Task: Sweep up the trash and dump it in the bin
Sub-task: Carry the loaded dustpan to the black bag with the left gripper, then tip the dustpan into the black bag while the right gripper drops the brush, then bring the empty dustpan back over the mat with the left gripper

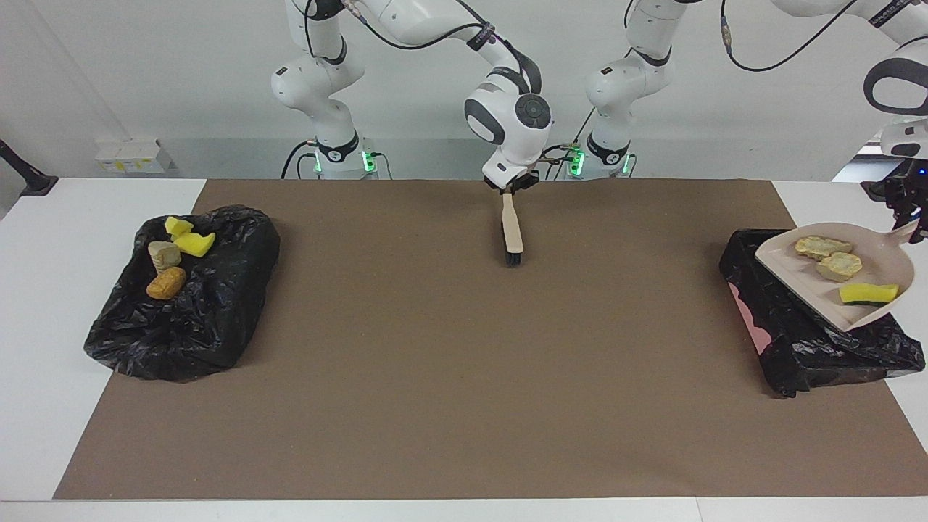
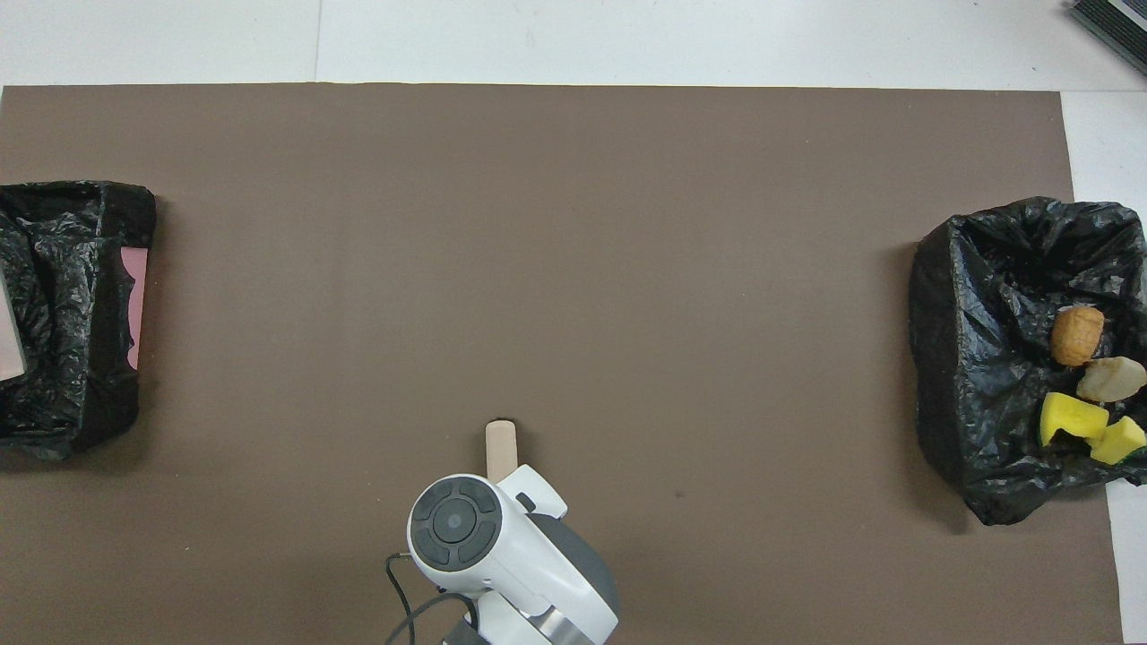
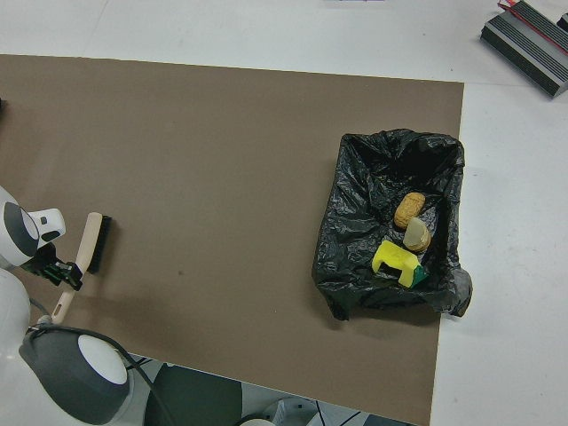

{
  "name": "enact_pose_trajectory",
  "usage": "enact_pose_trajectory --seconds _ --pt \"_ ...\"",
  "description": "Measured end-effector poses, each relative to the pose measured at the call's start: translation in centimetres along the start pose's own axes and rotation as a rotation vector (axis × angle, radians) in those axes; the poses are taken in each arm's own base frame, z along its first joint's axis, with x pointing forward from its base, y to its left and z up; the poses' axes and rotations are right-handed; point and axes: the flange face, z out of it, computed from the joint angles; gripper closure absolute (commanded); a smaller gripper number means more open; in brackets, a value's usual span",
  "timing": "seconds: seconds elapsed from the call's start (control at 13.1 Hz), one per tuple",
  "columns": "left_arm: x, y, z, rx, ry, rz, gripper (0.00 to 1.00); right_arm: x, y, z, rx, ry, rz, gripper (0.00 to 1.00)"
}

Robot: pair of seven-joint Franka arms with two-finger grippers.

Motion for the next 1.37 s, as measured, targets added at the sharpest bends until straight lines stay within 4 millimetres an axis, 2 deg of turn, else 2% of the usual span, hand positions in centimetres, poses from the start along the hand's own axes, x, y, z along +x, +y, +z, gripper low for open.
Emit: enact_pose_trajectory --seconds 0.23,0.46,0.68,0.91,1.06,1.37 --pt "1.2 -0.7 -0.7 0.004 -0.141 0.032 1.00 2.6 1.0 -3.5 -0.005 0.079 -0.003 0.00" --pt "1.7 -1.2 -1.3 0.007 -0.283 0.130 1.00 6.1 4.4 -7.9 -0.038 0.098 -0.048 0.00" --pt "2.2 -1.7 -2.8 0.001 -0.372 0.140 1.00 9.8 11.3 -13.6 -0.049 0.132 -0.125 0.00" --pt "1.6 -2.0 -5.7 -0.002 -0.395 0.112 1.00 13.3 18.8 -18.0 -0.031 0.168 -0.166 0.00" --pt "4.0 -2.3 -7.0 -0.010 -0.323 0.083 1.00 15.6 23.2 -20.0 -0.016 0.195 -0.145 0.00" --pt "9.1 -2.2 -7.0 -0.069 -0.027 -0.081 1.00 19.0 32.3 -22.5 0.009 0.228 -0.032 0.00"
